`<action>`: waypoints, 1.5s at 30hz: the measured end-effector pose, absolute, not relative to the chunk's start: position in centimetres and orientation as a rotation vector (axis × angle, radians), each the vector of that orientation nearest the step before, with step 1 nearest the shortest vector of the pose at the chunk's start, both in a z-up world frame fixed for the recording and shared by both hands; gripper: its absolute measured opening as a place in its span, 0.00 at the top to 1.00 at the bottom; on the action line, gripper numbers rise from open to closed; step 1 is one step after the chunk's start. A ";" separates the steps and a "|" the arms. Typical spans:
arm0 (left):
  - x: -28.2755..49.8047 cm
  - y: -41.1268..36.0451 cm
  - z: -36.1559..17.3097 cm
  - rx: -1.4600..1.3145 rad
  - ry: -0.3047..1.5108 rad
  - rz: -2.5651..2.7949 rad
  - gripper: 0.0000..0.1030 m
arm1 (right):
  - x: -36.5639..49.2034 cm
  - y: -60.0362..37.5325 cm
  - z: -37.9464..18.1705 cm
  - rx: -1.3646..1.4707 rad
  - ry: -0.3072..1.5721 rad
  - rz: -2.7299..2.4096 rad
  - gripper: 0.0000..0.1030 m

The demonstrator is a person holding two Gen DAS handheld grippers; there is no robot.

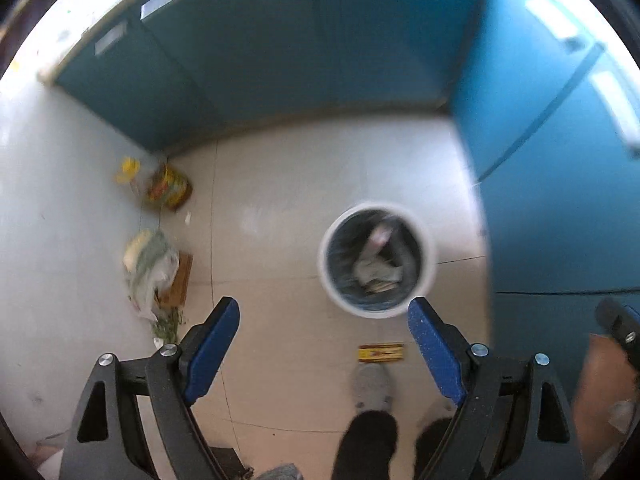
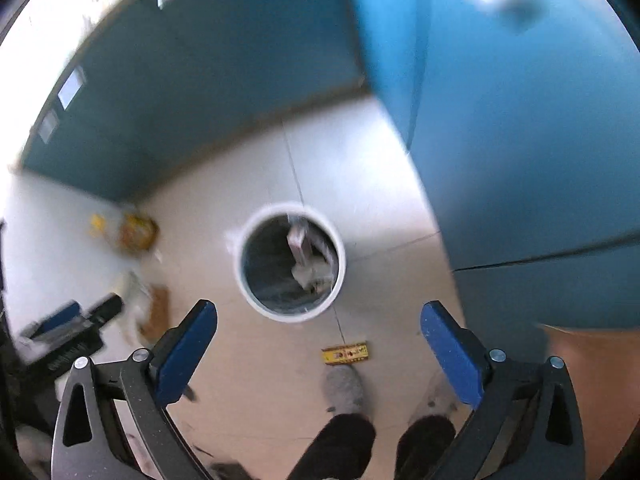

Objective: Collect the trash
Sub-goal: 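Carry spice box and sachet to the bin and open both tools, then grasp the clear plastic wrapper with the left tool while the right tool grasps the white sachet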

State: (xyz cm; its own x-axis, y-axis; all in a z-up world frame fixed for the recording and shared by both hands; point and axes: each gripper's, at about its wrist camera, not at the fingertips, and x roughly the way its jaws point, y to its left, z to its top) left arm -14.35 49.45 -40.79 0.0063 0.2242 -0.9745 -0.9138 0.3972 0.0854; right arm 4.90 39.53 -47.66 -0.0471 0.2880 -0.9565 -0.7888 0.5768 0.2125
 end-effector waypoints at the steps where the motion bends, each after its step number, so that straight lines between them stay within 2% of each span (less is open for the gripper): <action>1: -13.2 48.6 -38.2 -0.715 1.225 1.006 0.17 | 6.1 37.9 -44.0 -0.424 1.339 0.913 0.00; 3: -10.2 46.7 -33.0 -0.692 1.193 0.955 0.16 | 9.1 33.6 -36.9 -0.322 1.305 0.853 0.00; 6: -4.3 43.5 -27.3 -0.617 1.166 0.854 0.16 | 14.5 26.7 -29.8 -0.177 1.277 0.747 0.00; 9: 2.4 39.6 -23.4 -0.532 1.145 0.756 0.16 | 20.9 18.6 -25.1 -0.042 1.247 0.599 0.00; 13: 12.0 33.5 -20.8 -0.473 1.137 0.608 0.16 | 29.3 7.4 -22.1 0.120 1.196 0.385 0.00; 17: 21.1 27.6 -21.3 -0.458 1.184 0.458 0.16 | 36.6 -3.6 -21.7 0.255 1.165 0.195 0.00; 21: 30.0 22.0 -22.9 -0.462 1.252 0.324 0.16 | 41.6 -11.7 -23.8 0.384 1.187 0.081 0.00; 25: 36.4 16.6 -23.9 -0.348 1.287 0.280 0.17 | 44.2 -16.0 -26.5 0.463 1.179 0.027 0.00; 29: 39.5 11.0 -25.2 -0.162 1.309 0.194 0.16 | 47.6 -18.5 -28.4 0.439 1.182 -0.028 0.01; 31: 40.7 8.0 -26.6 -0.098 1.337 0.121 0.16 | 49.1 -18.9 -29.6 0.409 1.203 -0.039 0.09; 32: 41.3 6.7 -27.4 -0.085 1.358 0.080 0.16 | 49.8 -19.1 -30.2 0.404 1.214 -0.041 0.21; 33: 41.8 5.4 -28.1 -0.076 1.382 0.036 0.16 | 50.4 -19.6 -30.6 0.414 1.226 -0.047 0.25; 40: 44.3 -1.8 -32.5 0.105 1.483 -0.128 0.18 | 50.4 -23.1 -29.5 0.443 1.209 -0.046 0.25; 42: 44.4 -2.1 -32.2 0.108 1.449 -0.136 0.24 | 50.2 -23.7 -29.3 0.424 1.215 -0.039 0.25; 44: 44.9 -2.1 -31.9 0.095 1.438 -0.122 0.43 | 50.1 -24.3 -29.4 0.417 1.218 -0.033 0.25; 45: 45.1 -1.8 -31.4 0.087 1.425 -0.112 0.72 | 50.0 -24.5 -29.5 0.422 1.220 -0.031 0.25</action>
